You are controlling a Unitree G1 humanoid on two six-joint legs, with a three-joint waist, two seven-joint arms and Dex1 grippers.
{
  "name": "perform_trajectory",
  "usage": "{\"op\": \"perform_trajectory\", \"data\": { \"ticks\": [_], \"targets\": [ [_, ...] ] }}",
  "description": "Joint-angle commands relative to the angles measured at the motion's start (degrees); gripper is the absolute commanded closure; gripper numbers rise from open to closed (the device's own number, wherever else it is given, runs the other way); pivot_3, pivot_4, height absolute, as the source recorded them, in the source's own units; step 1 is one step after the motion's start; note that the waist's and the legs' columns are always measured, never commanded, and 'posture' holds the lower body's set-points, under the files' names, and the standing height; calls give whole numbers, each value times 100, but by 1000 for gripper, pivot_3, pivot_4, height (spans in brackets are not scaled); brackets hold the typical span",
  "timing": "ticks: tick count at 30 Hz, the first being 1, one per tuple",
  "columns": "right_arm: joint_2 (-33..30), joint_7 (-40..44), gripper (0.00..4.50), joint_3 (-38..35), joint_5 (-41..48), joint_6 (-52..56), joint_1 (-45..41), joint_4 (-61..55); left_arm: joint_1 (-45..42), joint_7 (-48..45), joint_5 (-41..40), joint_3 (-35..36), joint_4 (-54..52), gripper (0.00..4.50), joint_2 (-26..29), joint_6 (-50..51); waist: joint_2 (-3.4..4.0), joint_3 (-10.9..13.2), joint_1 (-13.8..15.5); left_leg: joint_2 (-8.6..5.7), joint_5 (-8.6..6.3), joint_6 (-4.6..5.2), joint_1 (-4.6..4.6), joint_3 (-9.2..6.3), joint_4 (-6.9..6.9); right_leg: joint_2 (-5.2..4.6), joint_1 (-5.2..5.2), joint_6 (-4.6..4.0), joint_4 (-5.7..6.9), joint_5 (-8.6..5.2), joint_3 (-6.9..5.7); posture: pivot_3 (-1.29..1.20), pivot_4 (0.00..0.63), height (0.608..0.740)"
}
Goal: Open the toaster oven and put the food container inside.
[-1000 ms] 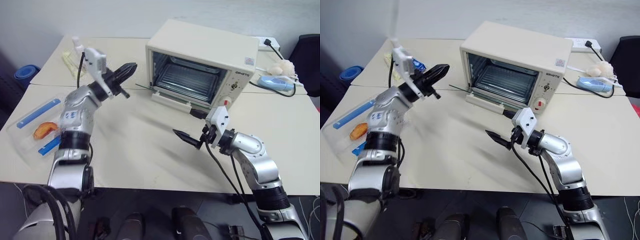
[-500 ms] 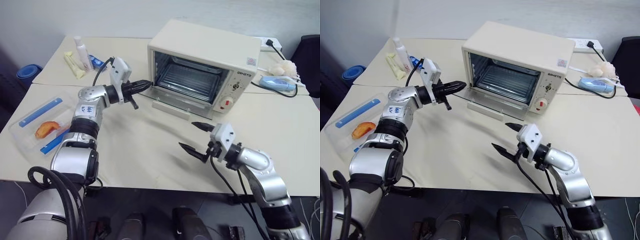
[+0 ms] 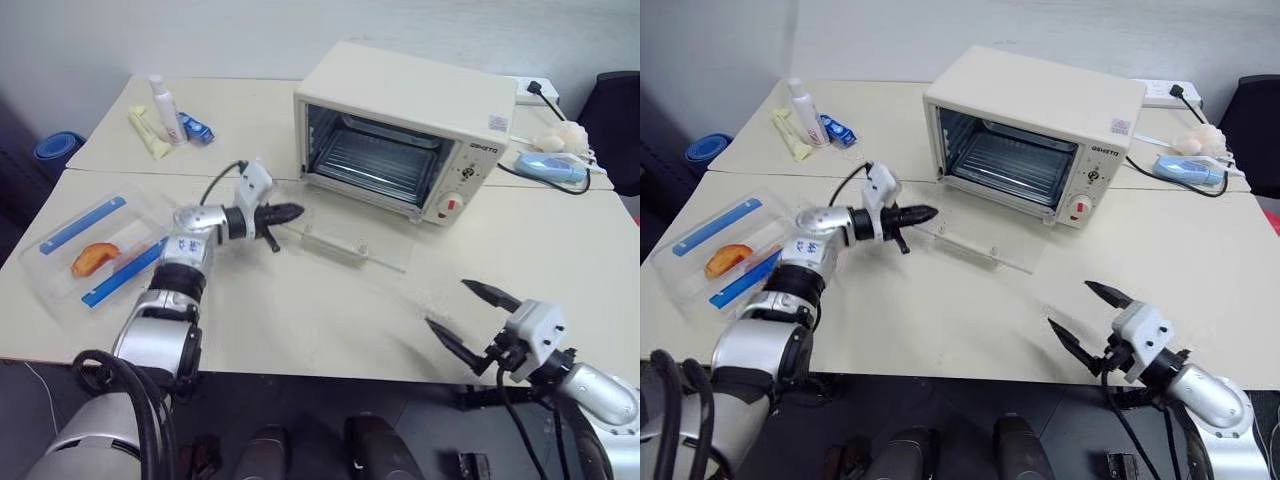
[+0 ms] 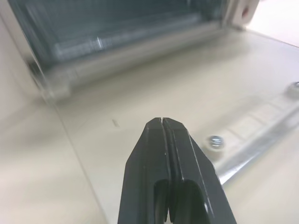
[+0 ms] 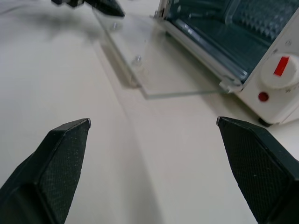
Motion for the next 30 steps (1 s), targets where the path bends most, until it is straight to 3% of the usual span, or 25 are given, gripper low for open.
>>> {"op": "perform_trajectory", "data": {
  "ticks": [1,7,13,16,18,22,26,30],
  "targets": [
    [-5,55,0,-165,195,-233,-43,-25,199,236,-51,45,-695,4470,-10,341,0,0,13,0,0,0,0,-4,2,-1,2,0,-2,0,1,0,150,740],
    [39,167,0,25,471,-224,-388,220,929,451,-610,439,-2151,4470,-55,916,1,0,1,-2,0,-1,1,-3,4,-4,4,0,0,0,4,0,150,740],
    [11,506,0,269,792,-205,-1039,451,2708,483,-1995,1545,-5396,2744,352,1479,1,0,-55,22,-1,-20,1,-1,4,0,-1,-1,-4,0,14,0,150,740],
    [80,701,0,552,858,-203,-1558,675,4034,859,-2466,2706,-6599,1787,770,1791,3,-2,-29,26,-4,-19,9,-2,2,1,6,-4,-7,-1,10,0,150,740],
    [141,898,0,807,938,-173,-1931,782,4985,1202,-2810,3842,-7064,1201,926,2092,3,-2,-63,27,-8,-14,18,-1,0,0,16,-6,-16,-2,10,0,150,740],
    [271,1193,0,1193,1065,-113,-2341,837,6370,1625,-3395,5260,-7378,12,862,2423,2,-2,10,32,-12,-9,18,-4,-3,-2,19,-9,-29,-4,-2,0,150,740],
    [485,1305,0,1512,1104,-139,-2603,779,7268,1991,-3669,6288,-6712,12,766,2582,2,-2,123,29,-23,5,32,-22,-1,-10,66,-9,-72,-4,-19,0,150,740],
    [567,1237,0,1648,989,-168,-2702,722,7380,2289,-3825,6447,-6370,12,1022,2866,0,-3,171,26,-32,8,43,-47,0,-16,96,-10,-92,-4,-40,0,150,740]
  ]
}}
